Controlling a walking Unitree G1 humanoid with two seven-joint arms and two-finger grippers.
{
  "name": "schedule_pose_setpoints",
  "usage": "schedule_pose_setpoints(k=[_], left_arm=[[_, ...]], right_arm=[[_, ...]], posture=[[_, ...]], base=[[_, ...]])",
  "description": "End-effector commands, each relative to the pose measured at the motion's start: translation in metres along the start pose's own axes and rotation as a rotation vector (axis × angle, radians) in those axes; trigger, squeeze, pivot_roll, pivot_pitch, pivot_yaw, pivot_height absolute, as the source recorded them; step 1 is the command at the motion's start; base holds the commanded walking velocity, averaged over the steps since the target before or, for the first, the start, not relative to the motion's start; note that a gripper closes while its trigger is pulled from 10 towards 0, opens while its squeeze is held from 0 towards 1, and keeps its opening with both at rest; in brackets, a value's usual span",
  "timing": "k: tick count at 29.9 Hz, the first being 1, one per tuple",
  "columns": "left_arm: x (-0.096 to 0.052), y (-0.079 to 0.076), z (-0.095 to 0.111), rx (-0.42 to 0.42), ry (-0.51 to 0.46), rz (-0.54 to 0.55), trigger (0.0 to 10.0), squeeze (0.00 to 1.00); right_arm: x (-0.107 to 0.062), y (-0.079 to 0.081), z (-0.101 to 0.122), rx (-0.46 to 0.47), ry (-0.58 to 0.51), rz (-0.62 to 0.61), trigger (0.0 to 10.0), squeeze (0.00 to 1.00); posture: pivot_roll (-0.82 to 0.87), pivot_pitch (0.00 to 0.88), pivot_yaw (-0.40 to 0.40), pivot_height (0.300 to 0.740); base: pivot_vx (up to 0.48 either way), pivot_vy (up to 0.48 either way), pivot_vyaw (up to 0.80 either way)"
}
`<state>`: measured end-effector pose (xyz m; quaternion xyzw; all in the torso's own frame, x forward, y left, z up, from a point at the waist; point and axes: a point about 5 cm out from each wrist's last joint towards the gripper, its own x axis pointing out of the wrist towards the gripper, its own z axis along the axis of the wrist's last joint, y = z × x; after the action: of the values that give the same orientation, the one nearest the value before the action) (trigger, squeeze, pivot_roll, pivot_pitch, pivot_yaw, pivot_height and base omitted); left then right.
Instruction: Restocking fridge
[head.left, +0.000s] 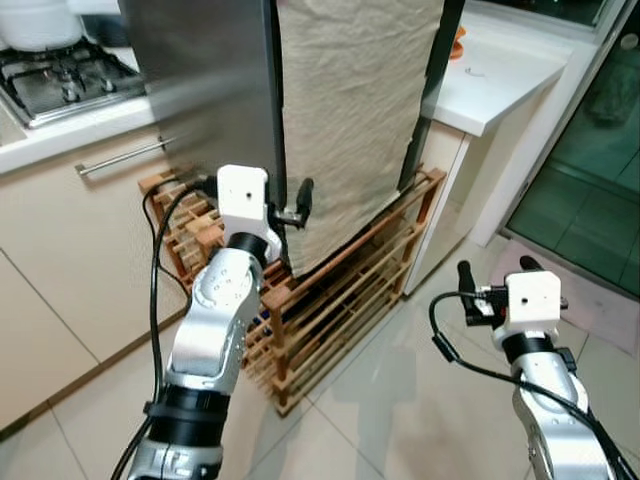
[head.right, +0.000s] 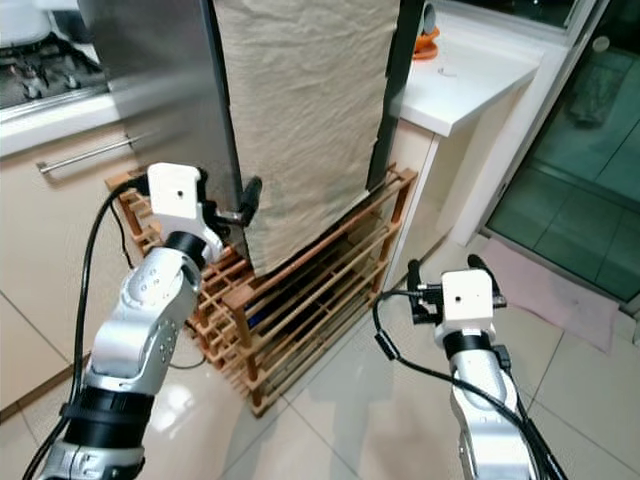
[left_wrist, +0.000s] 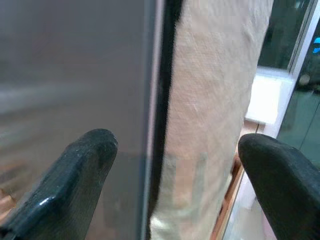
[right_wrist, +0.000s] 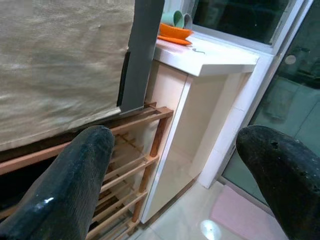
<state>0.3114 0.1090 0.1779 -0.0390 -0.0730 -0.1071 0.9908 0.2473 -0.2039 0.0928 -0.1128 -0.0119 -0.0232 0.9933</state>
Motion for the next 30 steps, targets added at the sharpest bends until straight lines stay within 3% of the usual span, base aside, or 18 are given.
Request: schedule_pose_setpoints(k=[1, 8, 13, 21, 26, 30], left_arm=[[-0.009, -0.009, 0.004, -0.038, -0.022, -0.031, 10.0, 0.00], [-0.011, -0.022, 0.002, -0.053, -0.032, -0.070, 10.0, 0.00], [-0.014, -0.013, 0.007, -0.071, -0.045, -0.063, 10.0, 0.00], [-0.016, -0.015, 0.013, -0.077, -0.063, -0.084, 10.0, 0.00], [-0.003, -0.029, 0.018, -0.133, 0.006, -0.200, 10.0, 0.00], [0.005, -0.035, 0.016, -0.117, 0.044, -0.244, 10.0, 0.00]], right_arm=[[0.000, -0.005, 0.002, -0.001, -0.009, -0.023, 10.0, 0.09], [-0.002, -0.005, -0.001, 0.002, 0.001, -0.013, 10.0, 0.09], [-0.001, -0.005, -0.003, -0.001, 0.003, -0.004, 10.0, 0.09], [0.000, -0.004, -0.004, -0.005, 0.008, 0.001, 10.0, 0.09], [-0.001, -0.002, -0.004, -0.007, 0.007, 0.009, 10.0, 0.09], [-0.003, -0.002, -0.003, -0.012, 0.004, 0.013, 10.0, 0.09]], posture=[[-0.05, 0.000, -0.044, 0.740], [-0.04, 0.000, -0.047, 0.740], [-0.04, 0.000, -0.052, 0.740], [-0.03, 0.000, -0.058, 0.740], [-0.04, 0.000, -0.058, 0.740], [-0.05, 0.000, -0.055, 0.740]], base=[[0.480, 0.000, 0.00], [0.480, 0.000, 0.00], [0.000, 0.000, 0.00], [0.000, 0.000, 0.00], [0.000, 0.000, 0.00], [0.000, 0.000, 0.00]])
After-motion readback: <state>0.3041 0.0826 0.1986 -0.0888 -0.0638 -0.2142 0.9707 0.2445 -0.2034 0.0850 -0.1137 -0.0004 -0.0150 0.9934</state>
